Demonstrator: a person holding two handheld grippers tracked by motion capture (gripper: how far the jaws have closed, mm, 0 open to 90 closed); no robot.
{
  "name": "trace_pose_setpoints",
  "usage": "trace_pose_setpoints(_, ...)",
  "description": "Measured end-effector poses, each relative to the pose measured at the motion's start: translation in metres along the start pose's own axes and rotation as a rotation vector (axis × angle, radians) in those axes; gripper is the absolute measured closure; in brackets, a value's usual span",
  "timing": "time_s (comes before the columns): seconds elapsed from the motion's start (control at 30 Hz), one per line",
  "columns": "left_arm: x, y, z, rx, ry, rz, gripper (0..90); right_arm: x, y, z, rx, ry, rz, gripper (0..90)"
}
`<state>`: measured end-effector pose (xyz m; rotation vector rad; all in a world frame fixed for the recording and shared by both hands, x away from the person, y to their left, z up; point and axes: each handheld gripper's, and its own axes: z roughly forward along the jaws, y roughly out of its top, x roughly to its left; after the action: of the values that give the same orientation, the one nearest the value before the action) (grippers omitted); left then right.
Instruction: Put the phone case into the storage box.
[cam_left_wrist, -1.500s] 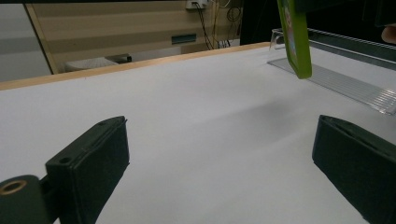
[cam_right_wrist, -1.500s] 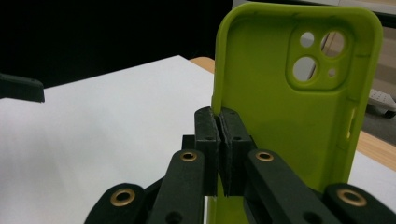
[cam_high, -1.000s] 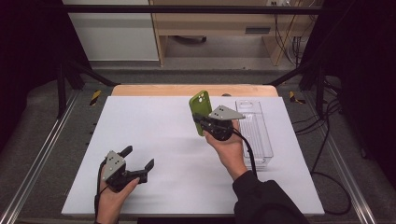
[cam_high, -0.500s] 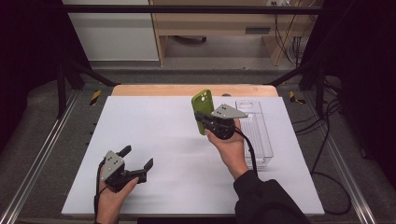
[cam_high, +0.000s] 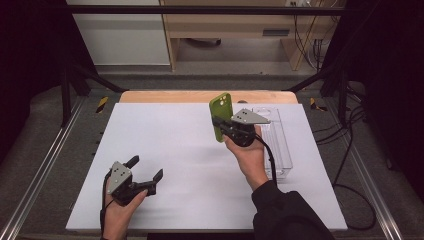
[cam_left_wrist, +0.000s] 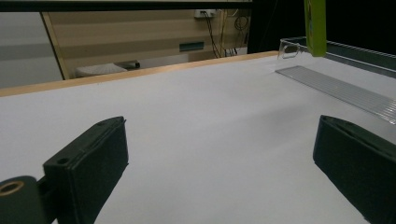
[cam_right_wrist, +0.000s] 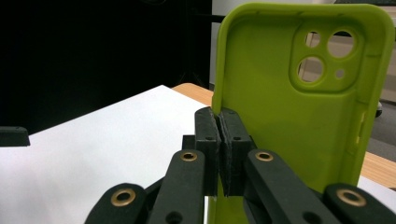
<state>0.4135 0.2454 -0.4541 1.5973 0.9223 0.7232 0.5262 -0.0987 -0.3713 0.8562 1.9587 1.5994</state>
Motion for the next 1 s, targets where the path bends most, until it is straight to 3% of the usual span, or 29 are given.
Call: trace_pose_setpoints(1.0, 0.003, 0.0, -0.002, -0.017, 0.024, -0.008, 2.6, -0.038, 0.01, -0.027, -0.047, -0.099, 0.067, 87.9)
